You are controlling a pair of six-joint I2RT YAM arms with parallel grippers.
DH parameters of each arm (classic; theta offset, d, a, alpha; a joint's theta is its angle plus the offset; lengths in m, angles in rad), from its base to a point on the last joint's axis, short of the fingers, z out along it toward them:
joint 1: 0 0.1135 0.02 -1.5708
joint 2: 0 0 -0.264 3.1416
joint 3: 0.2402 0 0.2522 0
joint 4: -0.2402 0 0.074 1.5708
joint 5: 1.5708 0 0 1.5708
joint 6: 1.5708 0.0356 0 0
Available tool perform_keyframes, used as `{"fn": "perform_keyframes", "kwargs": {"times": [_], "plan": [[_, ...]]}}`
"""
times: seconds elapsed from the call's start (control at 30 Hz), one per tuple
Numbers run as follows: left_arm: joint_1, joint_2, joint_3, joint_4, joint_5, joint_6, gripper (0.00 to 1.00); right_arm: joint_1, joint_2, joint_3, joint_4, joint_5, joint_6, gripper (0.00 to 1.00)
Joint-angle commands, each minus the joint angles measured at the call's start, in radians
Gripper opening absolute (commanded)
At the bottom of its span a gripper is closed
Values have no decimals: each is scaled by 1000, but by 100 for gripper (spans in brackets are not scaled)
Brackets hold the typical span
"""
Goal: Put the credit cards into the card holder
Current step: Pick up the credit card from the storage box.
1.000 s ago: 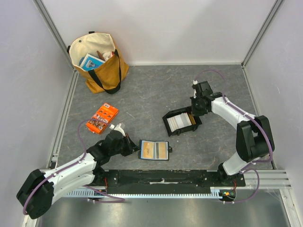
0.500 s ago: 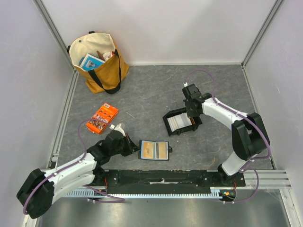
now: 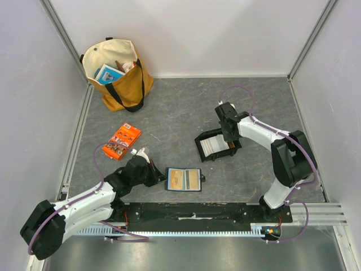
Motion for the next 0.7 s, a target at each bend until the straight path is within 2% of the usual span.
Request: {"fn": "perform_keyframes", "kwargs": {"times": [0.0,0.03,0.13,0.5,0.67], "plan": [[-3,-5,5,49,19,43,2,-4,11,-3,-21,15,0,13],[-3,-8,5,50,21,43,2,-4,11,-2,-23,15,-1,12],[-3,-13,5,45,19,44,2,-3,6,5,-24,4,-6,0],[-4,-28,7,48,33,49,2,-1,-199,110,-77,-114,8,0],[-3,-30,1,62,45,44,2,26,-299,88,-77,-182,91,0]]}}
